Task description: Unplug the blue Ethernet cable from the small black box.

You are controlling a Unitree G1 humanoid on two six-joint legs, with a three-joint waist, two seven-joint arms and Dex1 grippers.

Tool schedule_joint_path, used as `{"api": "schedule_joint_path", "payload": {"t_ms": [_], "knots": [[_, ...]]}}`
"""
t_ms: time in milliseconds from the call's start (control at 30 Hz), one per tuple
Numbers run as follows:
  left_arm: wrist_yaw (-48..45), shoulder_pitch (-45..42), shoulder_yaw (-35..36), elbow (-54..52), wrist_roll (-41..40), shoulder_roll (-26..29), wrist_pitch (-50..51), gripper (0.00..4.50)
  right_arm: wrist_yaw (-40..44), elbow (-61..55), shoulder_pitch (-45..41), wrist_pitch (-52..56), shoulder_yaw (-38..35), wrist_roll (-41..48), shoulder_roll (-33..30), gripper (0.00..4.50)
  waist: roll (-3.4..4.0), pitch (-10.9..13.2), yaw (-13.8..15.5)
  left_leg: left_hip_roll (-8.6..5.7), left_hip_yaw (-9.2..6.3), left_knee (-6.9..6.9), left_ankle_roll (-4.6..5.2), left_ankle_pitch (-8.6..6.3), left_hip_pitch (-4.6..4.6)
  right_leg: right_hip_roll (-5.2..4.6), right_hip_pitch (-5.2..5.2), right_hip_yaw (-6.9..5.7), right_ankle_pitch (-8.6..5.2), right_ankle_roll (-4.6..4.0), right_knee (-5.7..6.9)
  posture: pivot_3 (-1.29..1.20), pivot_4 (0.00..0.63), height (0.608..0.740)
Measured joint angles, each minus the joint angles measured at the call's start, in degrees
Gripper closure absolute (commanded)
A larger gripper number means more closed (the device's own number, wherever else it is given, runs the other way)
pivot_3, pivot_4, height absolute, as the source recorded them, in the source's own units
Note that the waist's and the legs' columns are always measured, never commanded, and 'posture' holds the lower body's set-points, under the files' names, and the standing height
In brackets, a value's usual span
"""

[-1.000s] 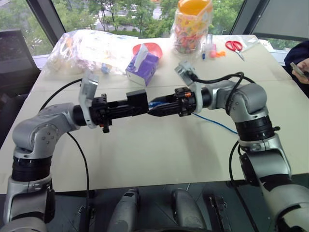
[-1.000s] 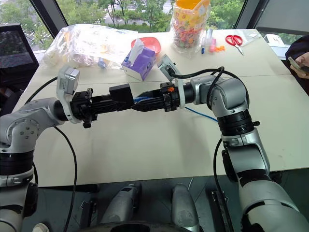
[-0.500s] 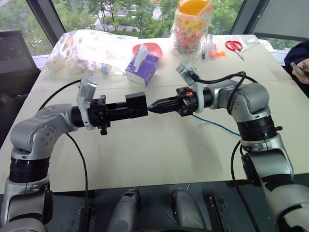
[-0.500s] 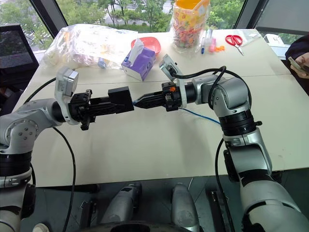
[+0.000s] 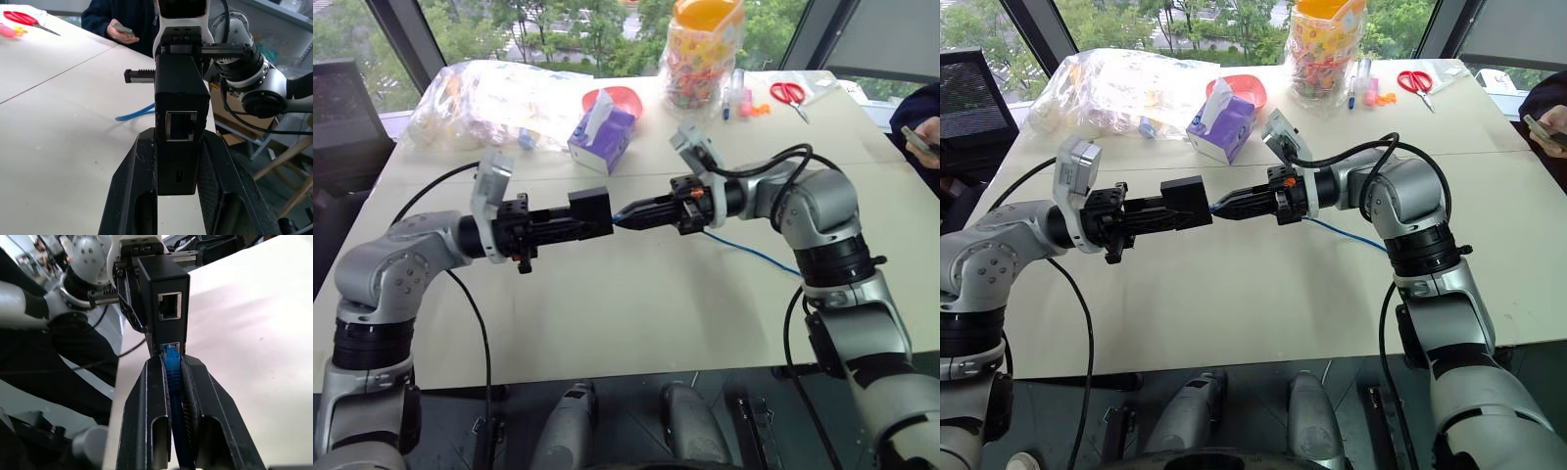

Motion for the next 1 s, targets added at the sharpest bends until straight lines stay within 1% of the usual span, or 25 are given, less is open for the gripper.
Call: {"api": "schedule_joint_path", "payload": {"t_ms": [33, 133, 200, 333, 400, 467, 500, 533, 567, 633, 700, 733, 767, 833, 933, 967, 1000], "knots": [[0.5, 0.1, 0.2, 0.0, -0.1, 0.2, 0.4, 4.01, 0.3, 0.9, 0.2, -1.5, 0.1, -0.4, -0.2, 4.47, 0.0, 0.0, 0.0, 0.0, 0.0, 0.0, 0.0, 0.0, 0.0, 0.0, 0.0, 0.0, 0.0, 0.0, 0.0, 0.0, 0.15, 0.728], [0.3, 0.8, 3.1, -0.1, -1.7, 1.2, 0.8, 4.01, -1.0, 6.4, 0.8, -4.4, -0.3, -4.5, -3.7, 4.47, -0.02, 0.0, 0.2, -0.02, 0.01, 0.02, 0.0, 0.0, -0.01, -0.01, 0.01, 0.0, 0.0, -0.01, -0.01, 0.0, 0.15, 0.728], [0.3, 1.2, 4.2, -0.1, -2.1, 1.9, 0.8, 4.01, -1.3, 10.2, 0.9, -5.9, -0.8, -5.7, -3.9, 4.47, -0.01, 0.0, 0.1, -0.01, 0.02, 0.02, 0.0, 0.0, 0.0, -0.01, 0.0, 0.01, 0.0, -0.01, 0.0, 0.0, 0.15, 0.728], [0.0, 1.8, 4.2, -0.6, -2.4, 2.0, 0.7, 4.01, -1.9, 15.4, 0.7, -8.8, -2.2, -7.7, -4.0, 4.47, -0.01, 0.0, -0.1, 0.0, 0.03, 0.01, 0.0, 0.0, 0.0, 0.0, 0.0, 0.01, 0.0, -0.01, 0.01, 0.0, 0.15, 0.728], [-0.5, 2.6, 3.5, -0.6, -0.6, 2.4, -1.0, 4.01, -4.5, 19.5, 0.2, -12.3, -3.4, -9.7, -3.6, 4.47, -0.01, 0.0, 0.0, 0.0, 0.05, 0.01, 0.0, 0.0, 0.01, 0.0, 0.0, 0.01, 0.0, -0.01, 0.01, 0.0, 0.15, 0.728], [-0.4, 3.2, 1.6, -0.5, 3.0, 1.9, -4.4, 4.01, -11.1, 26.2, -1.5, -19.3, -4.2, -14.0, -2.2, 4.47, -0.01, 0.0, 0.0, -0.01, 0.07, 0.02, -0.01, 0.01, 0.04, 0.0, 0.04, 0.02, 0.0, -0.06, -0.01, 0.0, 0.15, 0.728], [-0.1, 3.5, 0.3, -0.2, 5.5, 0.8, -6.9, 4.01, -16.4, 30.5, -2.6, -23.9, -4.4, -16.9, -0.7, 4.47, -0.01, 0.0, 0.0, -0.01, 0.07, 0.02, -0.01, 0.01, 0.07, 0.0, 0.06, 0.02, -0.01, -0.08, -0.01, 0.0, 0.15, 0.728], [0.4, 3.5, -0.8, 0.1, 7.3, -0.2, -8.7, 4.01, -20.0, 33.3, -3.2, -26.7, -4.5, -18.8, 0.0, 4.47, -0.01, 0.0, 0.0, -0.01, 0.08, 0.02, -0.02, 0.02, 0.06, -0.01, 0.06, 0.02, -0.02, -0.12, -0.01, 0.0, 0.15, 0.728], [1.7, 3.5, -2.0, 1.1, 10.2, -2.6, -12.1, 4.01, -25.1, 38.0, -4.3, -30.3, -4.5, -21.5, 1.3, 4.47, -0.01, 0.0, 0.0, -0.01, 0.08, 0.02, -0.03, 0.02, 0.09, -0.01, 0.1, 0.03, -0.01, -0.12, -0.02, 0.0, 0.15, 0.728], [3.3, 3.5, -4.4, 3.5, 14.4, -5.3, -16.6, 4.01, -31.1, 43.4, -5.0, -34.7, -4.5, -24.5, 2.8, 4.47, -0.03, 0.0, 0.2, -0.01, 0.06, 0.02, -0.03, 0.03, 0.04, -0.01, 0.07, 0.02, 0.02, -0.07, -0.02, 0.0, 0.15, 0.728], [4.9, 3.5, -5.9, 6.3, 18.3, -8.4, -21.1, 4.01, -35.8, 48.6, -5.5, -38.1, -4.9, -26.4, 4.0, 3.61, -0.02, 0.0, 0.1, -0.03, 0.06, 0.01, -0.03, 0.03, 0.02, -0.01, 0.05, 0.04, 0.03, -0.05, -0.04, 0.0, 0.15, 0.728], [5.7, 3.4, -6.6, 7.6, 19.7, -9.8, -23.0, 4.01, -37.6, 50.5, -5.6, -39.3, -5.4, -27.1, 4.3, 3.27, -0.02, 0.0, 0.1, -0.04, 0.06, 0.01, -0.03, 0.03, 0.0, -0.01, 0.03, 0.04, 0.03, -0.04, -0.03, 0.0, 0.15, 0.728], [6.4, 3.1, -7.1, 9.3, 21.2, -11.6, -25.3, 4.01, -39.3, 52.2, -5.8, -40.4, -6.0, -27.6, 4.6, 2.79, -0.02, 0.0, 0.1, -0.04, 0.06, 0.01, -0.02, 0.03, 0.0, -0.02, 0.03, 0.04, 0.04, -0.03, -0.02, 0.0, 0.15, 0.728], [7.5, 2.2, -7.7, 12.1, 23.6, -13.9, -28.5, 4.01, -41.3, 54.0, -6.1, -41.7, -7.0, -28.1, 5.0, 1.83, -0.02, 0.0, 0.0, -0.04, 0.06, 0.01, -0.02, 0.03, 0.01, -0.01, 0.01, 0.03, 0.04, -0.02, 0.01, 0.0, 0.15, 0.728], [10.0, -0.9, -8.3, 18.7, 27.4, -18.0, -34.5, 4.01, -44.3, 55.2, -6.4, -43.1, -8.5, -28.7, 5.2, 0.23, -0.01, 0.0, 0.0, -0.04, 0.06, 0.02, -0.02, 0.04, 0.04, 0.0, 0.03, 0.04, 0.05, -0.02, 0.04, 0.0, 0.15, 0.728], [10.6, -1.8, -8.3, 20.8, 28.1, -19.2, -35.9, 4.01, -45.2, 55.3, -6.5, -43.2, -9.5, -28.6, 5.2, 0.04, -0.01, 0.0, -0.1, -0.04, 0.06, 0.03, -0.02, 0.04, 0.06, 0.0, 0.06, 0.04, 0.05, -0.02, 0.04, 0.0, 0.15, 0.728], [11.4, -3.0, -8.3, 23.6, 29.1, -20.7, -37.7, 4.01, -46.0, 55.3, -6.5, -43.1, -11.2, -27.8, 5.2, 0.04, -0.01, 0.0, 0.0, -0.04, 0.05, 0.03, -0.01, 0.04, 0.08, 0.0, 0.08, 0.04, 0.05, -0.02, 0.04, 0.0, 0.15, 0.728]]}}
